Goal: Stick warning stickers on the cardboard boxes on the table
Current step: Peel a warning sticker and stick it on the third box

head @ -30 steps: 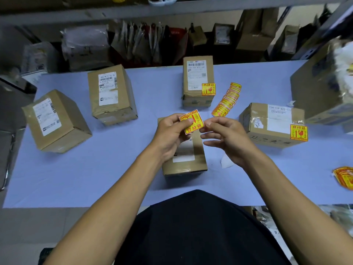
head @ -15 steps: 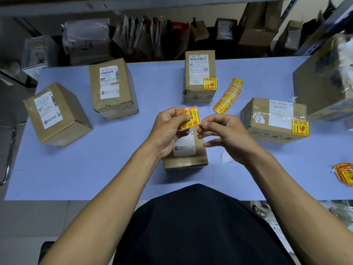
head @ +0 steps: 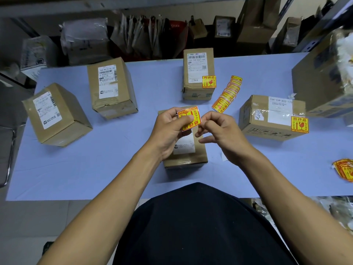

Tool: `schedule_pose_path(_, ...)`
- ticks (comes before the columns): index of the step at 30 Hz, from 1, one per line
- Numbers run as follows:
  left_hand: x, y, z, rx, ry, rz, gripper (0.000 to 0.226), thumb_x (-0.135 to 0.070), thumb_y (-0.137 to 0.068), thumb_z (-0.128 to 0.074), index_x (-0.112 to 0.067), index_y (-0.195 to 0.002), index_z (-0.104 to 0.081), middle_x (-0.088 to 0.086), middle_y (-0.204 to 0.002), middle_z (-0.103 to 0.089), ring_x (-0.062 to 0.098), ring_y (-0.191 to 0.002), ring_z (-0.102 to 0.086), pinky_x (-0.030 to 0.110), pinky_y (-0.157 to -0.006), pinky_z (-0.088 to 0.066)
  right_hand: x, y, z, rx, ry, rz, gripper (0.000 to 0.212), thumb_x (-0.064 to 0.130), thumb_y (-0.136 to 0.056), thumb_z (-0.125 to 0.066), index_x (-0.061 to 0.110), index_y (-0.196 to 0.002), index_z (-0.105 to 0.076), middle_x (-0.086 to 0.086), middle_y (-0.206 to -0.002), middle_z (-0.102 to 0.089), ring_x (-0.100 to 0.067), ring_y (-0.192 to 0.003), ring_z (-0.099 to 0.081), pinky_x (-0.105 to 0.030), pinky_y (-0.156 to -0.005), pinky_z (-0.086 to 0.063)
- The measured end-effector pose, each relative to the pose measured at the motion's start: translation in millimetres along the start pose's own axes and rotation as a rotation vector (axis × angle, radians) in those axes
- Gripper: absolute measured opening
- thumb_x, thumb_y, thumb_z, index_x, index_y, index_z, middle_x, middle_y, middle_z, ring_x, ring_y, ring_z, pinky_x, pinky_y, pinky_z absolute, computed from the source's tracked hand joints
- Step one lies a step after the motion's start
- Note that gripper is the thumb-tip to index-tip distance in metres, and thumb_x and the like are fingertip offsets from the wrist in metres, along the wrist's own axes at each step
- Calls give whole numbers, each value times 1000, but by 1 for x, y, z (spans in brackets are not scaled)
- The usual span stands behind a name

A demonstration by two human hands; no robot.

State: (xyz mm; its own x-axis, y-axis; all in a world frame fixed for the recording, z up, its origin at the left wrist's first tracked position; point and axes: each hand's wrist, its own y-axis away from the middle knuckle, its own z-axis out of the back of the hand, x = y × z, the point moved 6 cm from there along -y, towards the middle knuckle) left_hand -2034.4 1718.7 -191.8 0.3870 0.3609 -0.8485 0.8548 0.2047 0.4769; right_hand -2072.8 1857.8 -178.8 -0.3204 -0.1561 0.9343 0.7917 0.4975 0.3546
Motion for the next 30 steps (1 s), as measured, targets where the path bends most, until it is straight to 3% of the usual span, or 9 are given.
schedule_pose_path(3, 5, 5, -4, -41, -13, 11, 27, -7, -87, -72, -18, -108, -60, 1, -91, -74, 14, -76, -70, 29, -71, -59, -1, -1, -2, -19, -2, 40, 27, 3, -95, -48, 17, -77, -62, 2, -67, -65, -11, -70, -65, -24, -63, -56)
schedule_pose_path(6, 5, 6, -1, -125, -214, -62, 33, -16, -83, -78, -20, -112, -62, -1, -112, -64, 13, -99, -65, 36, -84, -57, -3, -2, 1, -64, 2, 55, 31, 4, -93, -49, 22, -72, -63, 3, -65, -64, -11, -69, -63, -23, -61, -54)
schedule_pose_path(9, 2, 9, -5, -37, -246, -135, 8, -12, -87, -73, -17, -94, -72, 0, -100, -69, 12, -91, -64, 30, -82, -52, -4, -4, 2, -74, 33, 69, 28, 5, -93, -49, 20, -74, -62, 6, -65, -64, -10, -69, -63, -23, -62, -55)
schedule_pose_path(13, 8, 14, -8, 60, -193, -103, 6, -21, -89, -69, -20, -87, -74, -7, -85, -72, 15, -91, -70, 40, -85, -56, -5, -4, 2, -67, 95, 90, 19, 8, -94, -52, 14, -79, -62, 9, -67, -65, -6, -70, -63, -22, -65, -56)
schedule_pose_path(17, 6, 12, -8, 45, -271, -215, 6, -10, -89, -71, -13, -84, -72, -6, -79, -71, 16, -84, -68, 44, -82, -57, -9, -4, 5, -61, 142, 84, 16, 9, -93, -56, 12, -79, -63, 8, -66, -64, -7, -70, -62, -27, -67, -55)
schedule_pose_path(22, 13, 9, -12, 30, -304, -224, 14, -6, -90, -65, -13, -79, -71, -7, -73, -70, 10, -75, -69, 24, -70, -54, -14, -2, 10, -62, 172, 83, 17, 9, -95, -57, 13, -79, -63, 5, -68, -67, -9, -71, -64, -24, -66, -55)
schedule_pose_path(26, 26, 3, -6, -112, -205, -70, 24, -10, -90, -60, -22, -70, -67, -8, -70, -69, 10, -72, -67, 29, -70, -54, -29, -3, 22, -157, 157, 5, 22, 7, -93, -48, 15, -75, -59, 0, -69, -65, -10, -69, -63, -22, -62, -54)
schedule_pose_path(30, 36, -1, 12, -264, -5, 82, 18, -10, -93, -57, -14, -77, -64, 2, -79, -69, 19, -77, -67, 31, -70, -57, -67, 1, 53, -311, 100, -177, 24, 14, -94, -45, 13, -73, -55, -2, -71, -60, -15, -69, -62, -25, -63, -53)
